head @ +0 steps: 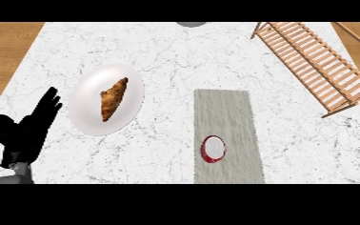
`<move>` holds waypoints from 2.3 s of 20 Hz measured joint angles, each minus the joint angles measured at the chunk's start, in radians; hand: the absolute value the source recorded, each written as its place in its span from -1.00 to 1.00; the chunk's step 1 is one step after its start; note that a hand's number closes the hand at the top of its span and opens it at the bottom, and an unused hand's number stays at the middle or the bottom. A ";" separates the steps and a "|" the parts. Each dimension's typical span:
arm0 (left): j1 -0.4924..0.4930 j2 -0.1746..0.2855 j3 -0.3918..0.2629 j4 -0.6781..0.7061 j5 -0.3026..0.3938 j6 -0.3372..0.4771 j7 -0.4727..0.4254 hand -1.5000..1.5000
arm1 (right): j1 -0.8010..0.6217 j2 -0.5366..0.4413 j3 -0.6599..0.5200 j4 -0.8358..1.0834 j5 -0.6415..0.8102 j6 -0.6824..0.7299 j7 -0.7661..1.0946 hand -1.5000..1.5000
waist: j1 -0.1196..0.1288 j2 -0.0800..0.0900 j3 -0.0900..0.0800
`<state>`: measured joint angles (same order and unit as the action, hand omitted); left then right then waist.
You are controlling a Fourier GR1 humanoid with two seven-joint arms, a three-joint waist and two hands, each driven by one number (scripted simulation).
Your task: Pick the pear from the placemat and place it in the tiered shelf
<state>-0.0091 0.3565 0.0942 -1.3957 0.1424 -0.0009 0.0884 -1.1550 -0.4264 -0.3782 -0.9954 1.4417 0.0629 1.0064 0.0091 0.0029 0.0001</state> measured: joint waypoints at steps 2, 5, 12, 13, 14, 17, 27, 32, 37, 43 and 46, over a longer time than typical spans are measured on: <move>0.004 -0.001 -0.003 -0.013 -0.001 -0.005 0.008 0.00 | 0.013 -0.010 -0.022 0.007 0.006 -0.039 0.019 -1.00 | 0.002 0.000 0.000; 0.015 -0.009 -0.004 -0.017 -0.009 -0.005 0.000 0.00 | 0.037 -0.028 -0.047 0.037 0.002 -0.080 0.014 -1.00 | 0.003 0.000 0.000; 0.015 -0.002 0.028 0.012 -0.005 -0.040 -0.028 0.00 | 0.090 -0.053 -0.045 0.087 -0.030 -0.134 -0.028 -1.00 | 0.000 -0.001 0.000; 0.015 -0.009 0.024 0.008 -0.007 -0.035 -0.018 0.00 | 0.098 -0.050 -0.047 0.074 -0.040 -0.145 -0.031 -1.00 | -0.001 -0.001 0.000; 0.009 -0.012 0.025 0.009 -0.010 -0.033 -0.015 0.00 | 0.095 -0.050 -0.045 0.072 -0.044 -0.156 -0.033 -1.00 | -0.001 -0.001 0.000; 0.012 -0.013 0.023 -0.017 -0.015 -0.031 0.007 0.00 | 0.111 -0.043 -0.056 0.040 -0.077 -0.201 -0.048 -1.00 | -0.001 -0.002 0.000; 0.044 -0.017 0.042 -0.024 -0.019 -0.042 -0.008 0.00 | 0.143 0.000 -0.140 -0.173 -0.243 -0.286 -0.054 -1.00 | -0.010 -0.006 0.000; 0.038 -0.020 0.049 -0.025 -0.019 -0.041 0.003 0.00 | 0.160 0.002 -0.137 -0.382 -0.288 -0.258 -0.026 -1.00 | -0.018 -0.009 0.000; 0.048 -0.027 0.054 -0.027 -0.024 -0.033 0.008 0.00 | 0.212 -0.014 -0.133 -0.670 -0.283 -0.123 0.049 -1.00 | -0.035 -0.016 -0.001; 0.074 -0.024 0.070 -0.030 -0.026 -0.028 0.003 0.00 | 0.265 -0.036 -0.186 -0.982 -0.291 0.094 0.104 -1.00 | -0.065 -0.030 -0.002; 0.090 -0.023 0.077 -0.037 -0.022 -0.028 0.010 0.00 | 0.280 -0.039 -0.224 -1.100 -0.319 0.193 0.105 -1.00 | -0.081 -0.039 -0.002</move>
<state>0.0811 0.3339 0.1708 -1.4330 0.1207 -0.0288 0.0981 -0.8745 -0.4655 -0.6026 -2.0955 1.1225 0.2558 1.1117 -0.0720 -0.0363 -0.0022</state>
